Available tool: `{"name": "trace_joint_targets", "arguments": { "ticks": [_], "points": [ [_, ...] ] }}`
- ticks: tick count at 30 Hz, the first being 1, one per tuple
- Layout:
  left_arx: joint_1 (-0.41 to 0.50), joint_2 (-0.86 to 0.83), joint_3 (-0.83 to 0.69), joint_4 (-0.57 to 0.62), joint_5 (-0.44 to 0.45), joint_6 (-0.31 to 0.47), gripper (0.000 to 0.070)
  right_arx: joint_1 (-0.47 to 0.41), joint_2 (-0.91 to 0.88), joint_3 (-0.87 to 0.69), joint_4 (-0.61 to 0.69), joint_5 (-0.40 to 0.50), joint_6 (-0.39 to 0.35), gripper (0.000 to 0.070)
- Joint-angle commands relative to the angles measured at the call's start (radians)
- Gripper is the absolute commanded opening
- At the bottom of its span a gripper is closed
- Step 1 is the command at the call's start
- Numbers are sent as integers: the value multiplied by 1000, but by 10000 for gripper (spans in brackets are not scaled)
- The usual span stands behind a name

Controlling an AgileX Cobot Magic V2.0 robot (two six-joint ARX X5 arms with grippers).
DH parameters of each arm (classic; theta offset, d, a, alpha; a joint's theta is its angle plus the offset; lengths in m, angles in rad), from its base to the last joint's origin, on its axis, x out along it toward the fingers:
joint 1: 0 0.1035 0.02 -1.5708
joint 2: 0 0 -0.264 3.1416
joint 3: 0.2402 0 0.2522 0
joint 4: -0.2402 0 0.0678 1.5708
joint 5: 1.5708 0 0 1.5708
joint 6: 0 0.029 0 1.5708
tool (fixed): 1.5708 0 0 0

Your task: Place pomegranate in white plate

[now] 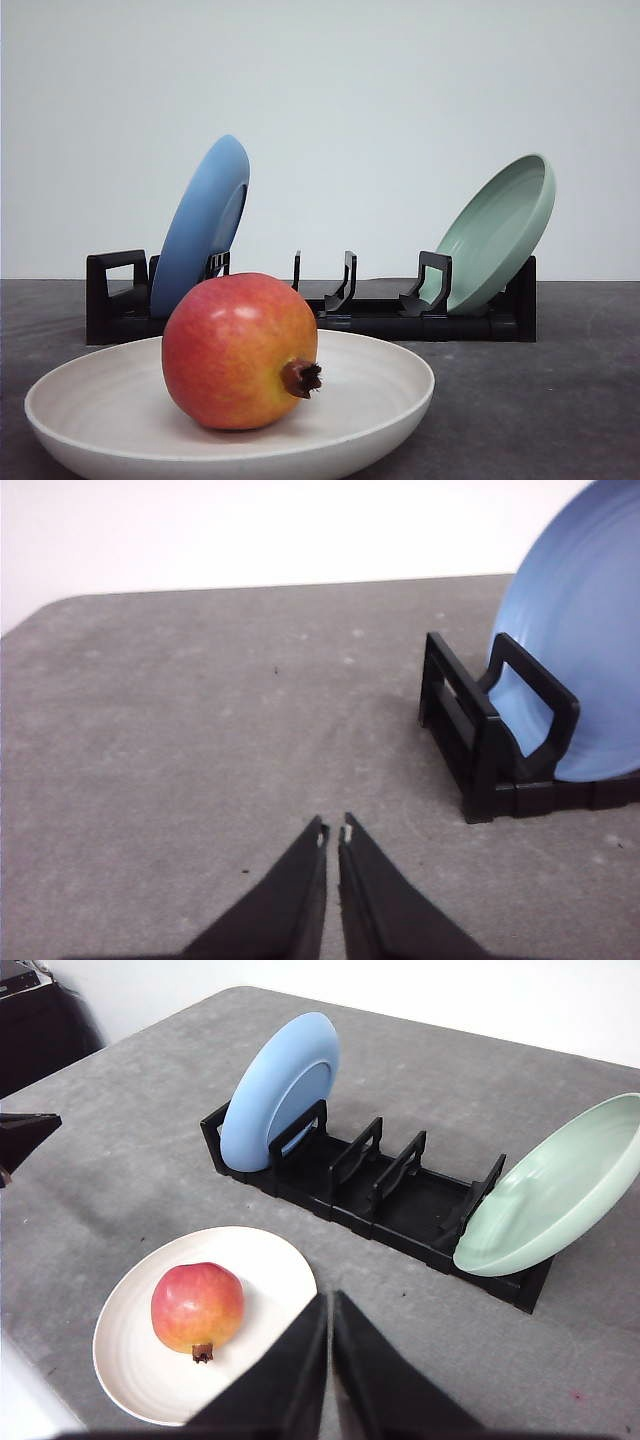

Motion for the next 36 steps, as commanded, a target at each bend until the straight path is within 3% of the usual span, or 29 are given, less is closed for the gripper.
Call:
{"name": "trace_joint_targets", "arguments": {
  "ticks": [1, 36],
  "points": [
    [6, -15, -12, 11, 13, 10, 0, 10, 3, 9, 11, 1, 0, 0],
    [23, -71, -40, -48, 10, 8, 0, 10, 3, 10, 11, 1, 0, 0]
  ]
}}
